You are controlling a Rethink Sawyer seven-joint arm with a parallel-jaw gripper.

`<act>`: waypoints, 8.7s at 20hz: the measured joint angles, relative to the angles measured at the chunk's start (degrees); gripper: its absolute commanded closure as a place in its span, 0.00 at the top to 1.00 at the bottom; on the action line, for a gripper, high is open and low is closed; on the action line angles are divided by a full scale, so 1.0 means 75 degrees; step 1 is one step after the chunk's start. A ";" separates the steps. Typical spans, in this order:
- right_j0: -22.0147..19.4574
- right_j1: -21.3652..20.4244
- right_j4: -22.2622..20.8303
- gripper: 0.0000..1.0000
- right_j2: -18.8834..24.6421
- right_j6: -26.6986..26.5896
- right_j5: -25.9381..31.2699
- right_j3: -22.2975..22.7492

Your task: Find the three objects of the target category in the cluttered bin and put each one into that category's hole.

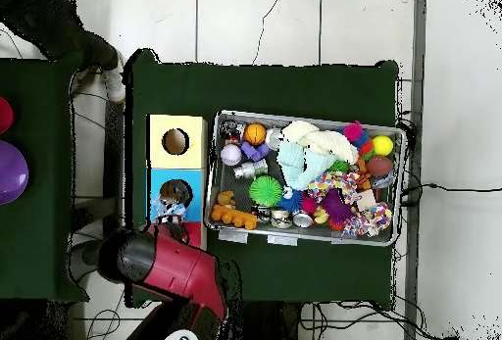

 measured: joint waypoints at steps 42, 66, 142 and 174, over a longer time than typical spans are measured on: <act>0.0404 -0.0200 0.0021 0.00 -0.0808 0.0000 0.2049 -0.0907; 0.0714 -0.1268 -0.0228 0.00 -0.1931 0.0000 0.3732 -0.2230; 0.0151 0.0774 0.0772 0.00 -0.1791 0.0000 0.1990 -0.3508; 0.0153 0.0461 0.0830 0.00 -0.1663 0.0000 0.1677 -0.3185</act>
